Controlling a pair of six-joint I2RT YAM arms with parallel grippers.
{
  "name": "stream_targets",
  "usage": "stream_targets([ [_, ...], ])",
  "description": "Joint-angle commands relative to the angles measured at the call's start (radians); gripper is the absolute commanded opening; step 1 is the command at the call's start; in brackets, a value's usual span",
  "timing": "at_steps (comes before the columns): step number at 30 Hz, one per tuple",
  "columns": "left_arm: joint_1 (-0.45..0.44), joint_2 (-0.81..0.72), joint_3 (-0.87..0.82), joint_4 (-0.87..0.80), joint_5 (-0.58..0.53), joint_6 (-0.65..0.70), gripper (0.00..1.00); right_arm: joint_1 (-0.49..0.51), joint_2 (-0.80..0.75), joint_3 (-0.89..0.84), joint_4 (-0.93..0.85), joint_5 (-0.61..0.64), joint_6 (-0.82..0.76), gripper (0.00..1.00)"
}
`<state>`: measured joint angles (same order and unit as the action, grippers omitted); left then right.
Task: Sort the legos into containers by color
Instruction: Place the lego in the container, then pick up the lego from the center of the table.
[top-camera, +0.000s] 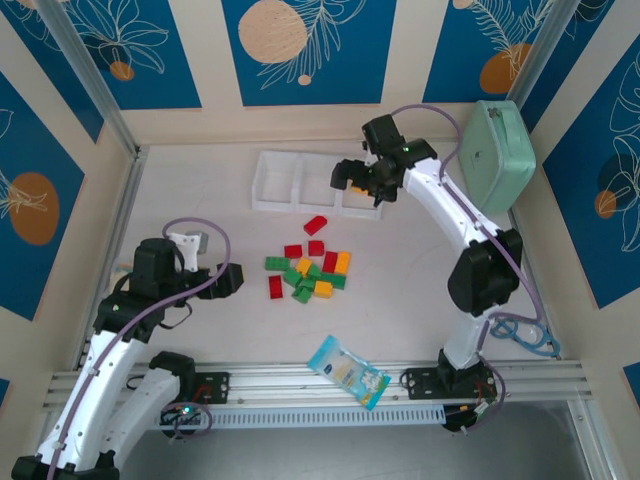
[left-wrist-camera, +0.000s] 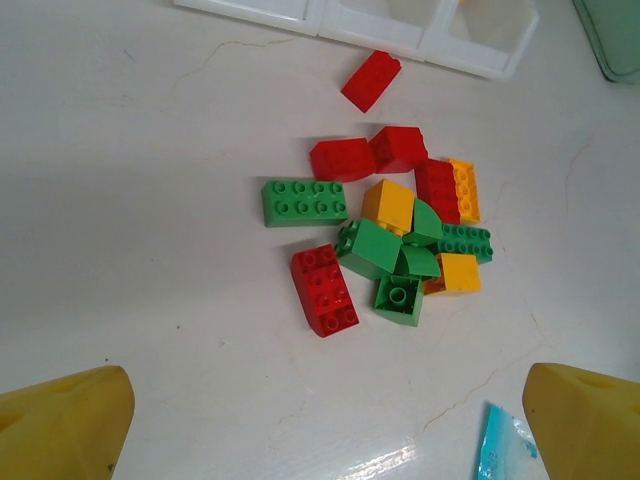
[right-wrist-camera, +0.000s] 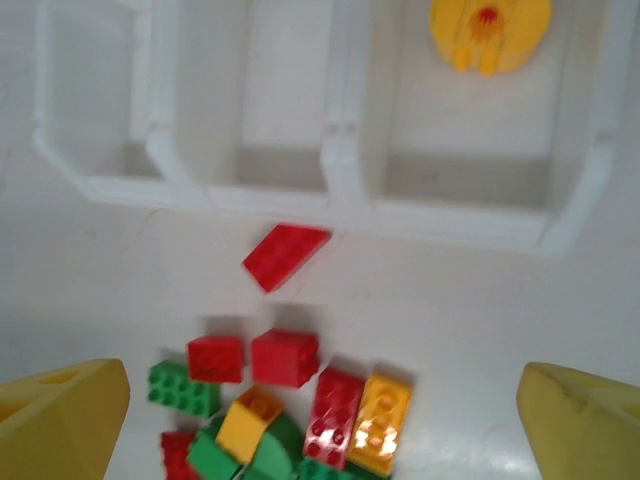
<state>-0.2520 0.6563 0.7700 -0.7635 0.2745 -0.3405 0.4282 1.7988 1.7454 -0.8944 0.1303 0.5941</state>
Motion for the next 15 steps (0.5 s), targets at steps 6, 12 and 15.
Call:
stream_targets([
  [6,-0.003,0.004,-0.009,0.015,0.04,0.001,0.99,0.114,-0.086,-0.304,0.126,0.113,0.283,0.99],
  [12,-0.003,-0.008,-0.019,0.034,0.058,0.005,0.99,0.171,-0.028,-0.328,0.193,0.116,0.28,0.94],
  [15,-0.003,-0.017,-0.025,0.04,0.063,0.005,1.0,0.176,0.026,-0.279,0.2,0.117,0.279,0.92],
])
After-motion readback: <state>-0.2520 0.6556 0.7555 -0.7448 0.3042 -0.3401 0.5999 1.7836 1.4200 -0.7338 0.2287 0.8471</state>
